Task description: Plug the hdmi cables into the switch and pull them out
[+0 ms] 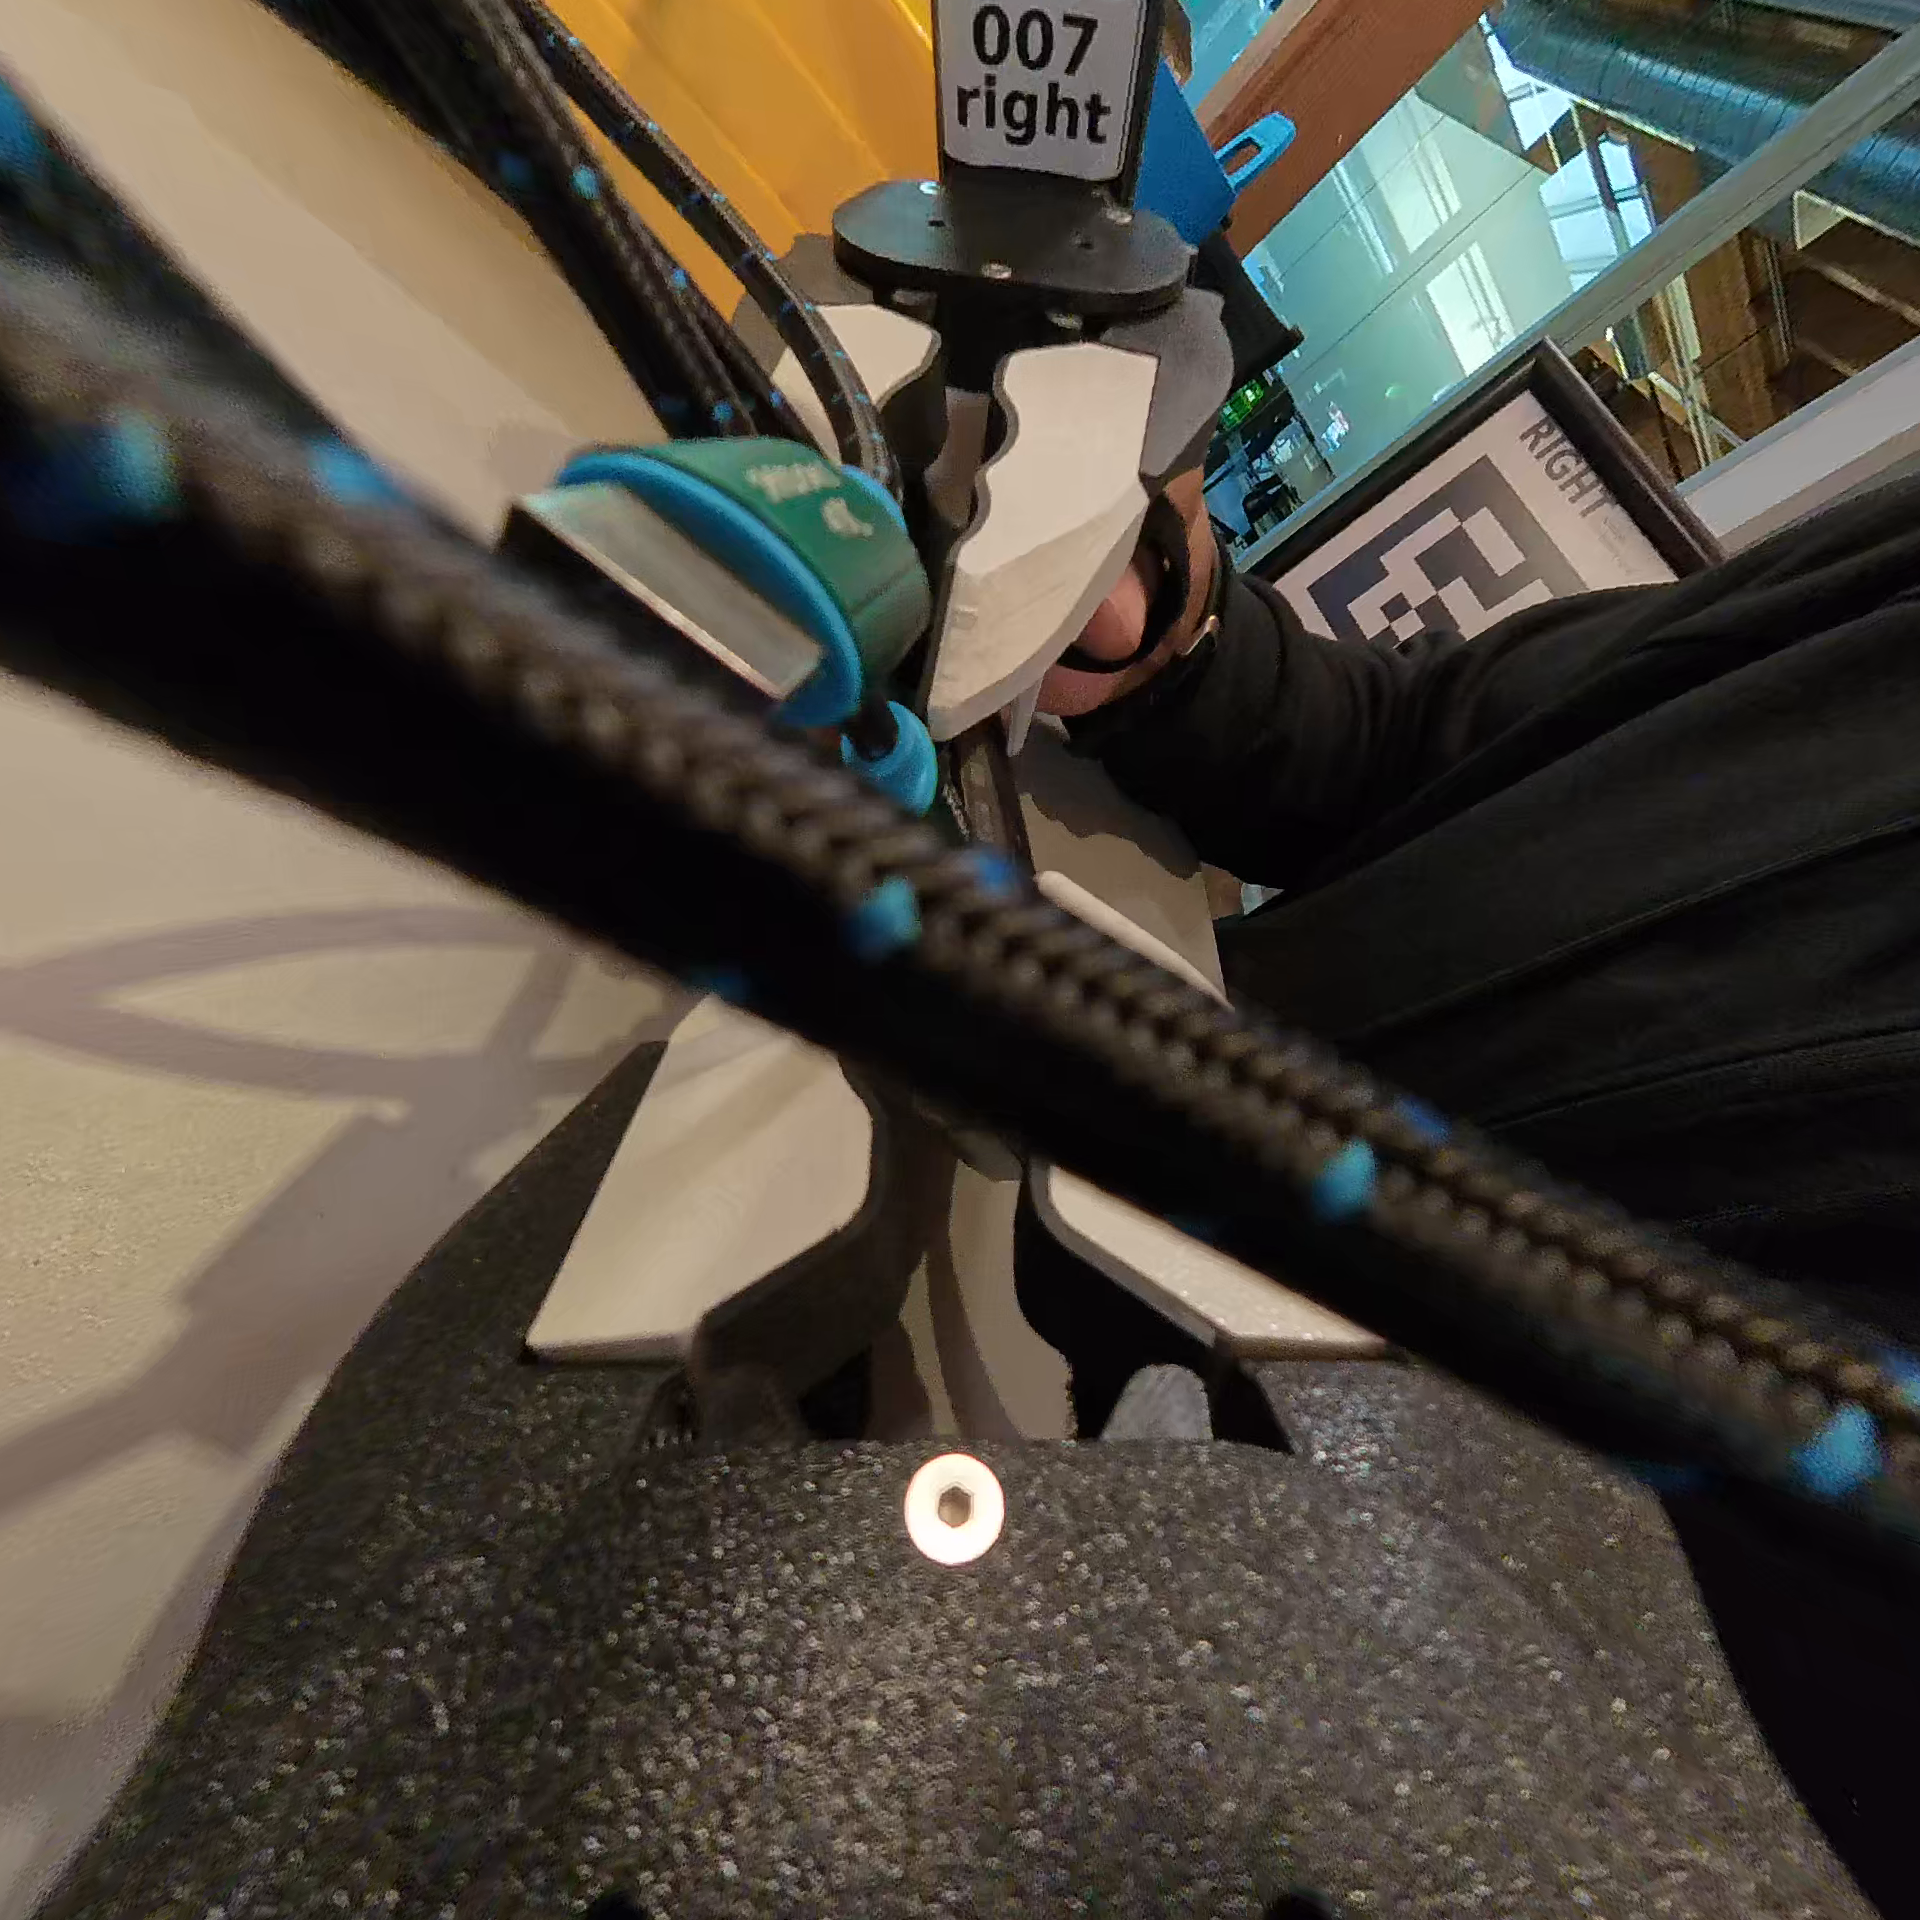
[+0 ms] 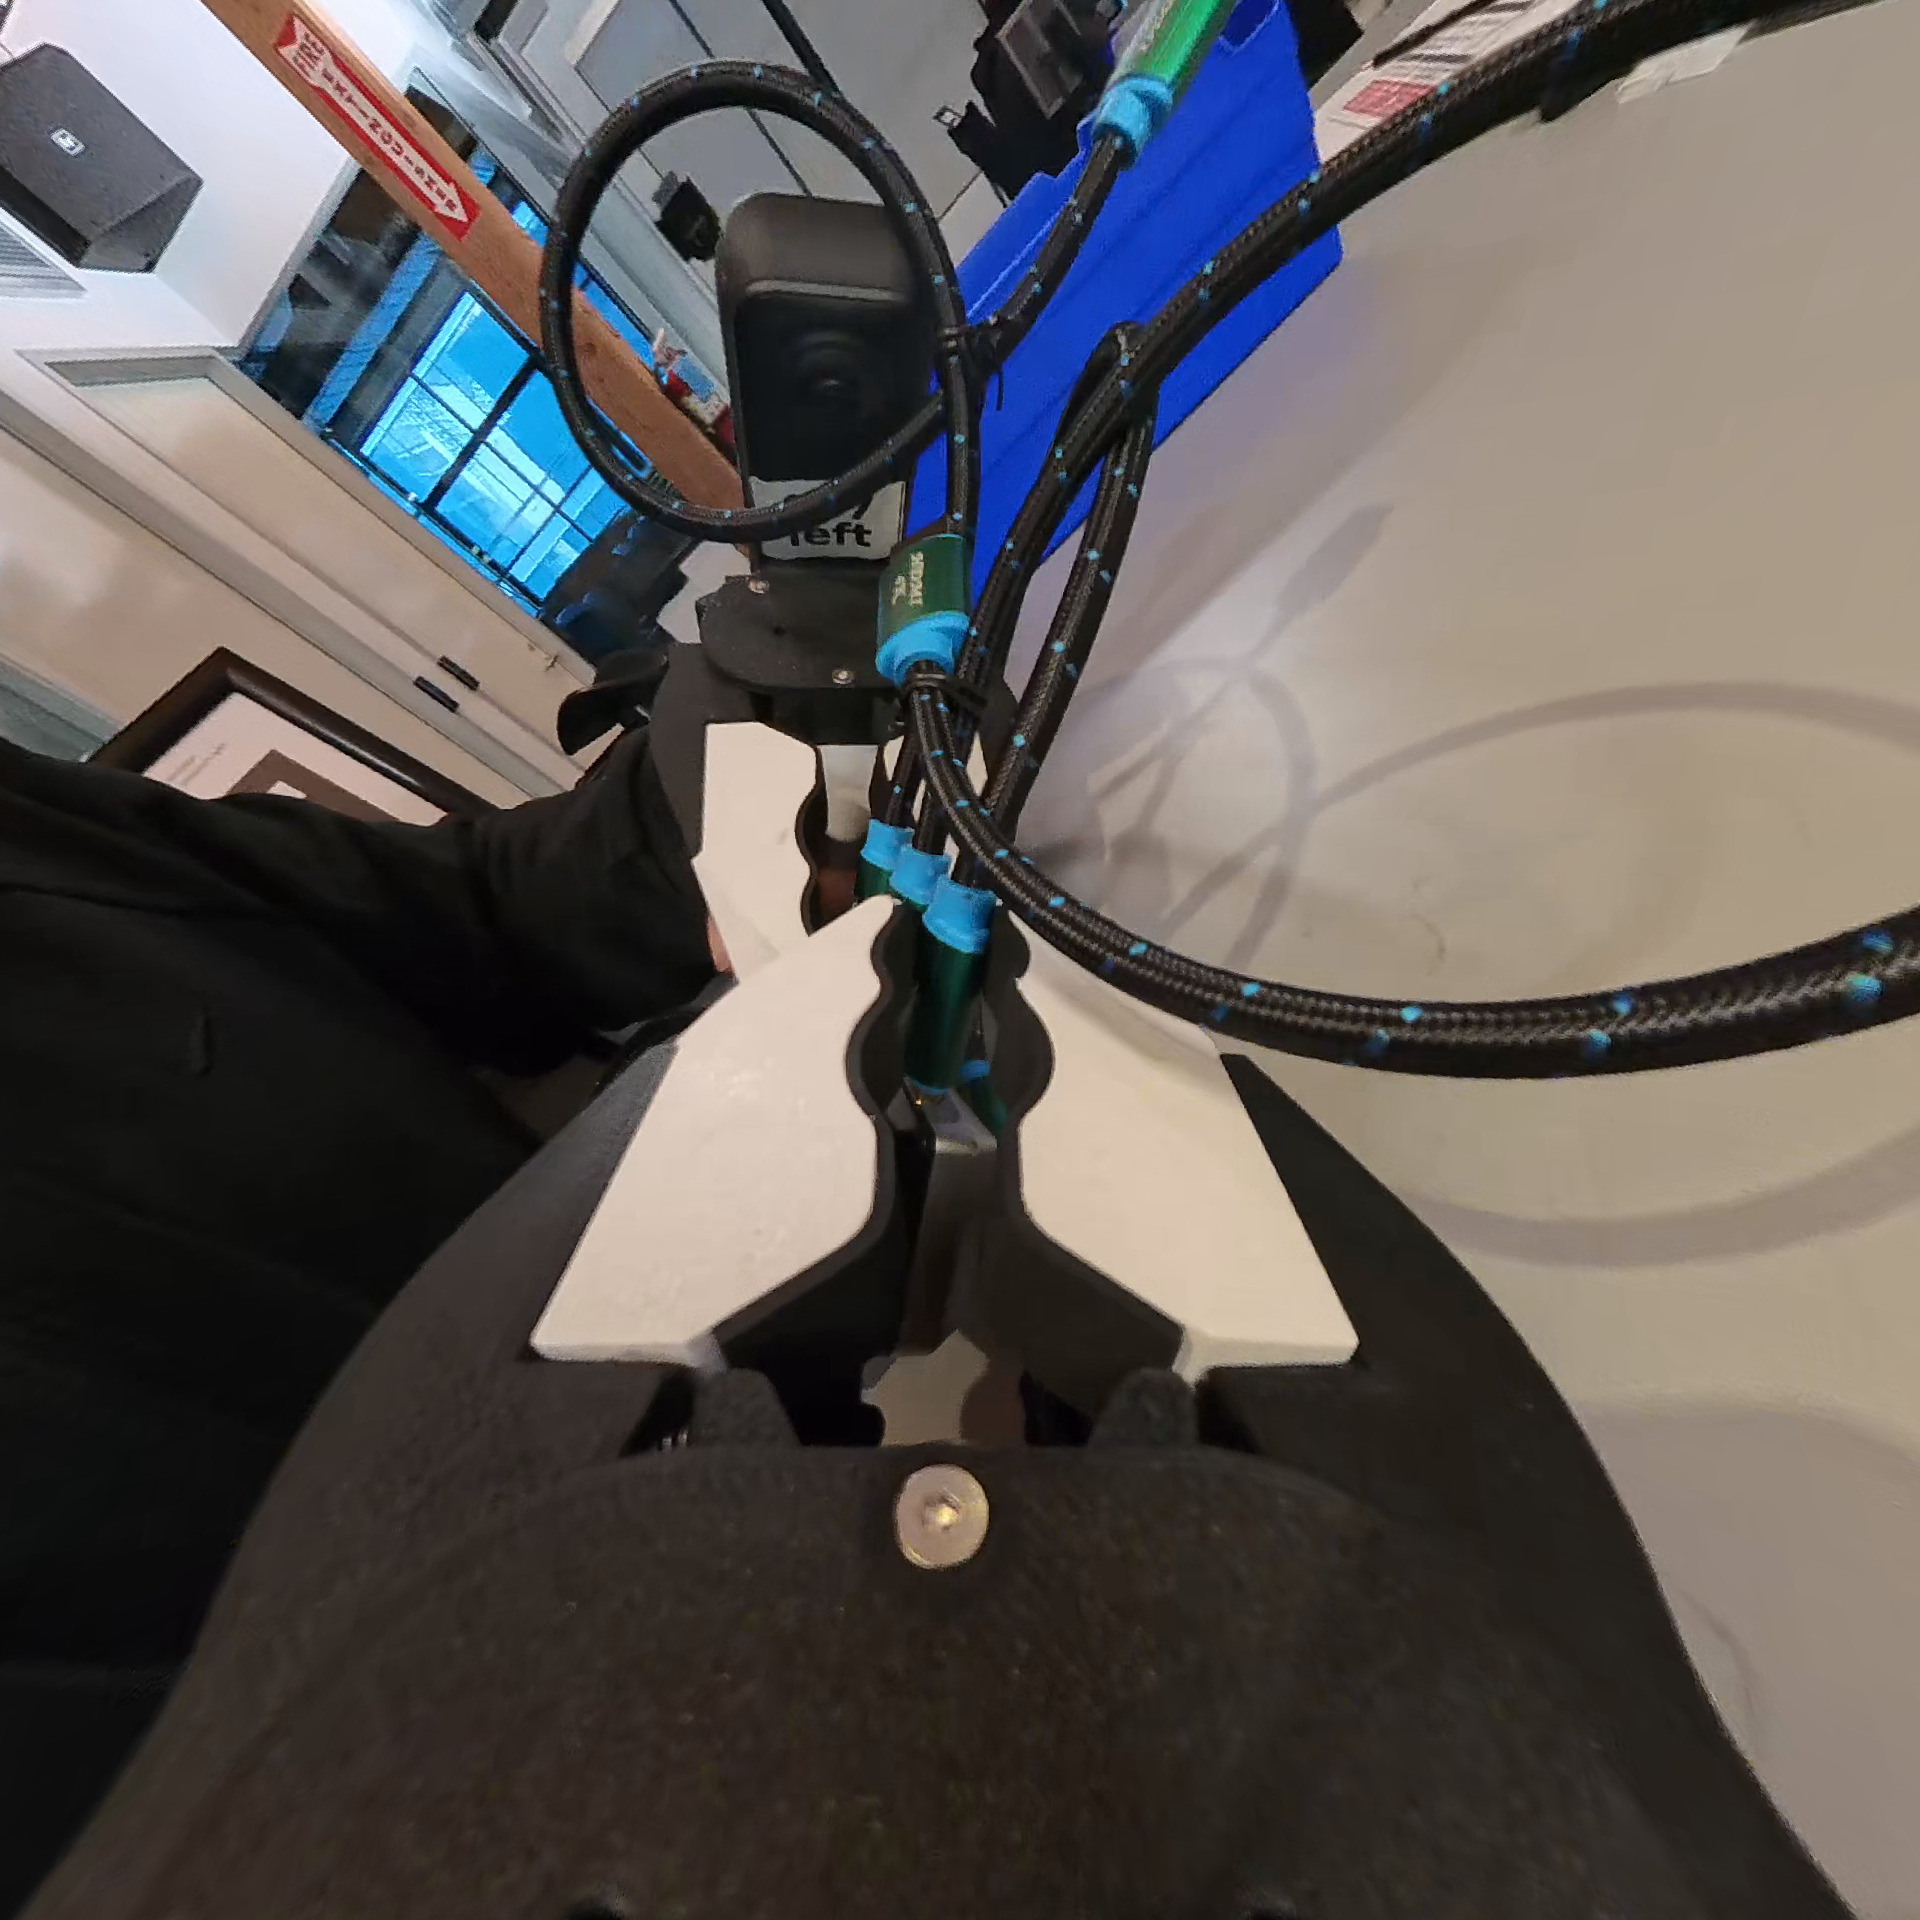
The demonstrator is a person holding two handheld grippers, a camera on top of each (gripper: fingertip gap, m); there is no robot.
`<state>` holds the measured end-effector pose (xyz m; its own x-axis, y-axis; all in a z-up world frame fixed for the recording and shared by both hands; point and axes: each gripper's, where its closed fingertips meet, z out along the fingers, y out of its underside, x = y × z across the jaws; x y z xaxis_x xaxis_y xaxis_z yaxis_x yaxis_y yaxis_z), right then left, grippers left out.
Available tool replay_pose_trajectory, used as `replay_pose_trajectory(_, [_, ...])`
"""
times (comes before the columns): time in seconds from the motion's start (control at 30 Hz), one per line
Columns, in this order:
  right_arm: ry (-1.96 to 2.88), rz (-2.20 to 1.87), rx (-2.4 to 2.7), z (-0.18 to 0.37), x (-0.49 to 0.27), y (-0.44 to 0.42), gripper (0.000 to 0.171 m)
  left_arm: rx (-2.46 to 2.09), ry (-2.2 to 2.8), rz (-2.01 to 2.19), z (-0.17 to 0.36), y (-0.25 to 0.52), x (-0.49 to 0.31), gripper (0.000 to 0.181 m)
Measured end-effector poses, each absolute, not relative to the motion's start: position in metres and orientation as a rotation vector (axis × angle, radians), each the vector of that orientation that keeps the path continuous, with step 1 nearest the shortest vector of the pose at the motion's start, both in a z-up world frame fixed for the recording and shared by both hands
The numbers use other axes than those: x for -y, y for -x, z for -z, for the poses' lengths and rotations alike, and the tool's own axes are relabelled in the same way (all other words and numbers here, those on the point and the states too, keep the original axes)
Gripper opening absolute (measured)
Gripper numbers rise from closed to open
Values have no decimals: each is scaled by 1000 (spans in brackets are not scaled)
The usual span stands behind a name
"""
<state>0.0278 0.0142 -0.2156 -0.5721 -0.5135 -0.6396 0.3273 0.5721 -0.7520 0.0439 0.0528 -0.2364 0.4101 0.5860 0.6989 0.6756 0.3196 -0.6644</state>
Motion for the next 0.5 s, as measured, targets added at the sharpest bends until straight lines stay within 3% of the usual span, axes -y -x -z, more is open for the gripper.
replay_pose_trajectory(0.2, [213, 1043, -1845, 216, -19, -33, 13, 1194, 1448, 153, 240, -52, -70, 16])
replay_pose_trajectory(0.27, [253, 1005, -1863, 220, -24, -36, 12, 1150, 1542, 196, 246, -58, -88, 26])
replay_pose_trajectory(0.5, [9, 1145, -1929, 223, -7, 0, 12, 1127, 1446, 117, 232, -58, -69, 21])
